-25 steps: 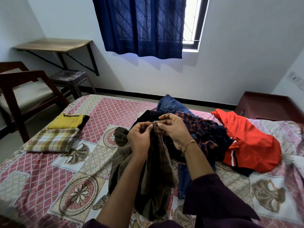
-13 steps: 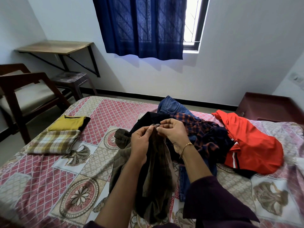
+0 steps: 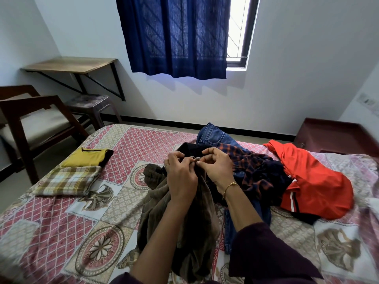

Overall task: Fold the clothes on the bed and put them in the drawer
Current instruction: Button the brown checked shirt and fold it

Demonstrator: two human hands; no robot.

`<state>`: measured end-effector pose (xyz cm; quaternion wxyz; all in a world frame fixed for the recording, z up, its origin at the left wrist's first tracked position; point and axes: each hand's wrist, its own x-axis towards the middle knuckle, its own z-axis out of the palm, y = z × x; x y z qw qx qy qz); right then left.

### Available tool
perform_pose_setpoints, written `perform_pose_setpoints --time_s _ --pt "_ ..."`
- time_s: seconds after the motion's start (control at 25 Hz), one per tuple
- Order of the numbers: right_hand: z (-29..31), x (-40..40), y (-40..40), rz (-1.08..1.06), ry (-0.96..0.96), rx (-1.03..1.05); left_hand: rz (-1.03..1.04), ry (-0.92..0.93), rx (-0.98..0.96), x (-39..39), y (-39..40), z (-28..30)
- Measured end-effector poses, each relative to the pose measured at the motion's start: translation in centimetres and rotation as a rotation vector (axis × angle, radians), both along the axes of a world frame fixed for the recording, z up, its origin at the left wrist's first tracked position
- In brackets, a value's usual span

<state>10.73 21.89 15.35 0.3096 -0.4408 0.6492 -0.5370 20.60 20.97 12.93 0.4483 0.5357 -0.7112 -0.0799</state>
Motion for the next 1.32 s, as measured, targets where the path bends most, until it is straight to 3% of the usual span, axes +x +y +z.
perform_pose_setpoints --time_s 0.08,0.24,0.28,0.36,0.44,0.52,0.6,0.64,0.72,0.8,0.92,1.0,1.08,1.2,1.32 --pt "0.0 0.5 0.1 0.023 0.049 -0.049 0.082 -0.081 -0.024 0.1 0.0 0.3" --pt "-0.1 1.1 0.3 0.059 0.067 -0.136 0.113 -0.016 0.310 0.3 -0.3 1.4" --pt "-0.2 1.1 0.2 0.064 0.059 -0.150 0.098 0.075 0.423 0.2 -0.3 1.7" --pt "-0.4 1.0 0.3 0.084 -0.026 -0.160 -0.014 0.541 0.746 0.4 -0.7 2.6" --pt "-0.6 0.8 0.5 0.157 -0.277 -0.175 -0.245 1.032 1.048 1.1 -0.7 3.4" --pt "-0.9 0.4 0.7 0.282 -0.587 -0.184 -0.422 1.195 1.199 2.2 -0.2 3.7" --pt "-1.3 0.2 0.7 0.351 -0.756 -0.173 -0.465 1.151 1.194 2.5 0.2 3.8" --pt "-1.5 0.2 0.5 0.334 -0.718 -0.160 -0.440 1.116 1.152 2.4 0.3 3.6" --pt "-1.4 0.8 0.3 0.238 -0.415 -0.153 -0.341 1.115 1.059 2.2 -0.2 3.2" --pt "-1.0 1.3 0.3 0.210 -0.126 -0.175 -0.299 1.228 1.005 2.4 -1.2 3.1" --pt "-0.7 1.0 0.6 0.322 0.058 -0.153 -0.322 1.447 0.980 2.9 -2.3 3.5" --pt "-1.2 0.6 0.7 0.279 0.165 -0.166 -0.346 1.455 0.956 2.9 -2.1 3.8" --pt "-1.3 0.5 1.0 0.167 0.002 -0.195 -0.333 1.379 0.902 2.9 -1.5 3.8" --pt "-0.8 0.6 1.5 0.199 -0.652 -0.125 -0.239 1.137 0.761 3.6 -1.0 3.6" --pt "-0.4 0.3 1.7 0.222 -0.942 -0.058 -0.249 0.810 0.655 3.4 0.2 2.9"
